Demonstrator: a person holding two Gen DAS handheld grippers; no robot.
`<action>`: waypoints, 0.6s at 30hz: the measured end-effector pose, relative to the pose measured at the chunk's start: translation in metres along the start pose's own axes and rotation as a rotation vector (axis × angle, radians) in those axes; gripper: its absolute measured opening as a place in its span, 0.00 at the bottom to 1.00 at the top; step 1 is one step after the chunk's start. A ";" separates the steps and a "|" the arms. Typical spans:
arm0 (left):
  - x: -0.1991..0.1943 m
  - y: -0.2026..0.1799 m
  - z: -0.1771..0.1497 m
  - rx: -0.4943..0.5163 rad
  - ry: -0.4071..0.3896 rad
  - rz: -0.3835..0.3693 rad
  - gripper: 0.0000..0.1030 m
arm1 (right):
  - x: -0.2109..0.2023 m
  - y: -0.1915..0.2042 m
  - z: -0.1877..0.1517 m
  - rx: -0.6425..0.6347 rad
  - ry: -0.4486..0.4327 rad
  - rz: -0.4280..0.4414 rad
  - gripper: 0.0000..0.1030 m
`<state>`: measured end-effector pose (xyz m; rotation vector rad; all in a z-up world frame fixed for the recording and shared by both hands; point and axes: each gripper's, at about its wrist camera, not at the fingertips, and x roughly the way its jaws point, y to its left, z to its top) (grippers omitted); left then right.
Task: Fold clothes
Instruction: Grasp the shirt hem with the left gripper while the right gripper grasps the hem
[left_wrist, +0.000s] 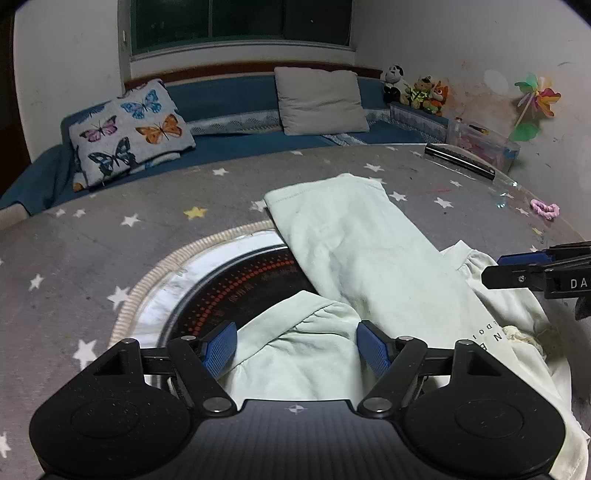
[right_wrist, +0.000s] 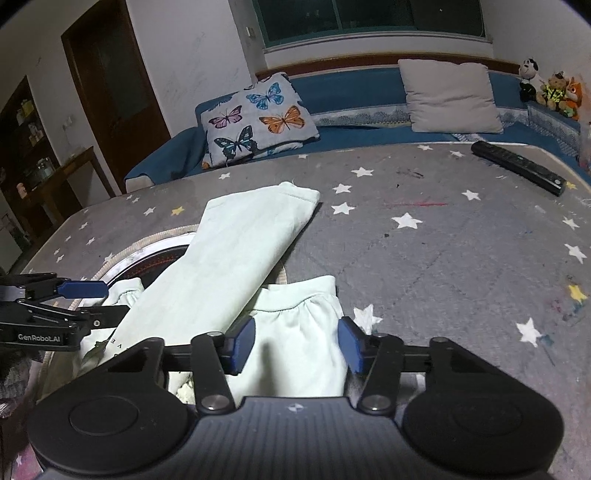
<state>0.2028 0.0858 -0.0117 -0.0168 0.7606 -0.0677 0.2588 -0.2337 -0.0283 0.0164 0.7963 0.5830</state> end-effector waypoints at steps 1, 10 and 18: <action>0.002 0.000 0.000 -0.003 0.002 -0.011 0.67 | 0.001 0.000 -0.001 0.001 0.004 0.001 0.45; -0.002 -0.008 -0.004 -0.003 -0.012 -0.090 0.09 | 0.003 -0.003 -0.005 0.022 0.007 -0.017 0.16; -0.037 -0.002 -0.007 -0.059 -0.085 0.031 0.04 | 0.001 -0.012 -0.004 0.056 -0.031 -0.031 0.16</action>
